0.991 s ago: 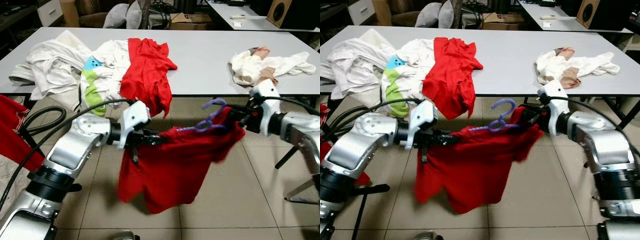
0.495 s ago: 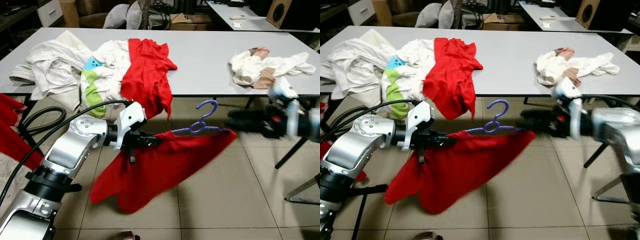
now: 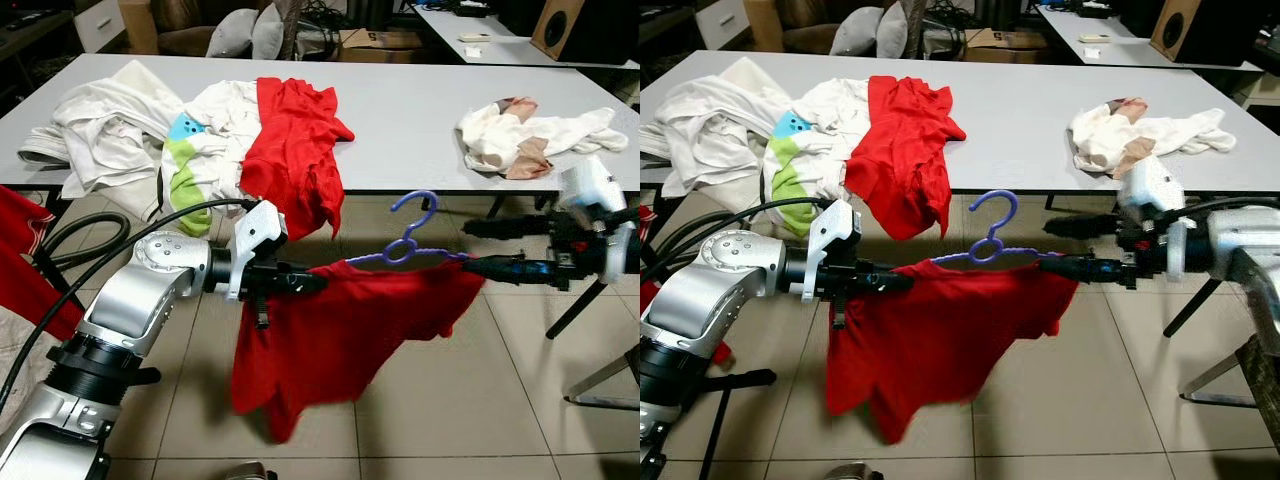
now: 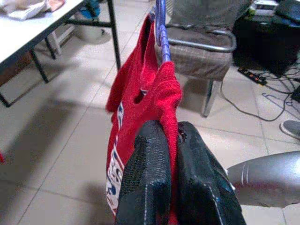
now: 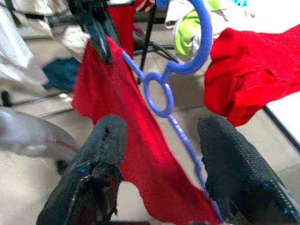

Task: Hang hanger

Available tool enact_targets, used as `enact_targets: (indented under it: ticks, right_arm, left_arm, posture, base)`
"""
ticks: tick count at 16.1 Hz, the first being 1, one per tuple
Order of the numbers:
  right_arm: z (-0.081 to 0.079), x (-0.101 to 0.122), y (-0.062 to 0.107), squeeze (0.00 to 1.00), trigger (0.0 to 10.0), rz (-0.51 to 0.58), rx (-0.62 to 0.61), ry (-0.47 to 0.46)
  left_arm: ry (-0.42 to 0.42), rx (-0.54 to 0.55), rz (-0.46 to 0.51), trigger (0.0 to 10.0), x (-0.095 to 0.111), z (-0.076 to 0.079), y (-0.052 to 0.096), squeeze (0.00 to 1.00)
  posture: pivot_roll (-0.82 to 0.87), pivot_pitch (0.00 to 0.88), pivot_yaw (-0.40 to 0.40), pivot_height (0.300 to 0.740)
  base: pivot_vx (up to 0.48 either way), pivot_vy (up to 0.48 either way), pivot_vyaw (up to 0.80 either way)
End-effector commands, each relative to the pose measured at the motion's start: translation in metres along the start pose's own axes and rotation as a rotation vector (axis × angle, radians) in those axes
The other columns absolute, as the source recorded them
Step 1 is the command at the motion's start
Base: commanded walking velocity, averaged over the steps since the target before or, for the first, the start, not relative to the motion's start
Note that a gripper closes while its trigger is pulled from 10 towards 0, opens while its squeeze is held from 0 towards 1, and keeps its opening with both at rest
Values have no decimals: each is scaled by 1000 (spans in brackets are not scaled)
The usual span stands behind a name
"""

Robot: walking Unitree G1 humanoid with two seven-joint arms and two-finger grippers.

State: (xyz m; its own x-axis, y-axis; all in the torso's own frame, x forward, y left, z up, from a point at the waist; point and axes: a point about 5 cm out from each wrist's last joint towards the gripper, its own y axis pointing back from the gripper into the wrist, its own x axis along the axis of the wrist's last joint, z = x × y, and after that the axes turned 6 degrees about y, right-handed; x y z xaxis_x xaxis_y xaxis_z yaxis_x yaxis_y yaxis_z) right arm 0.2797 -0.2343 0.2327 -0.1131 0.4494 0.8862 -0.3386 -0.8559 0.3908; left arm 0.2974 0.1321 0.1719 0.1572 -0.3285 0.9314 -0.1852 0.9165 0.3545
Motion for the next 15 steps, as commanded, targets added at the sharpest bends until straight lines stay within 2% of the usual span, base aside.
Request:
enact_targets:
  ticks: [1, 5, 6, 7, 8, 11, 15]
  right_arm:
    - [2, 4, -13, 0, 10000, -8, 3, 79]
    - [4, -1, -35, 0, 10000, -14, 22, 141]
    - [6, -2, -39, 0, 7294, 9, 29, 123]
    - [7, -2, -40, 0, 3020, 15, 29, 115]
    - [8, -3, -41, 0, 0, 24, 35, 101]
    - [5, -3, -42, 0, 0, 73, 125, 34]
    - [-1, -6, -42, 0, 0, 71, 206, -13]
  left_arm:
    - [-57, -48, 45, 0, 14, 6, -4, 0]
    - [-76, -98, 65, 0, 22, 12, -11, 0]
    - [-88, -112, 69, 0, 24, 14, -12, 0]
    - [-91, -114, 71, 0, 25, 14, -12, 0]
    - [-106, -117, 72, 0, 27, 15, -11, 0]
    - [-142, -114, 64, 0, 30, 15, -8, 0]
    - [-166, -123, 55, 0, 33, 12, -7, 0]
  posture:
    - [-52, 0, -35, 740]
    - [-49, 0, -33, 740]
    - [-45, 0, -34, 740]
    - [-45, 0, -34, 740]
    - [-43, 0, -36, 740]
    - [-34, 0, -41, 740]
    - [-37, 0, -40, 740]
  base:
    - [0, 0, 0]
    - [0, 0, 0]
    - [0, 0, 0]
    - [0, 0, 0]
    - [0, 0, 0]
    - [0, 0, 0]
    - [0, 0, 0]
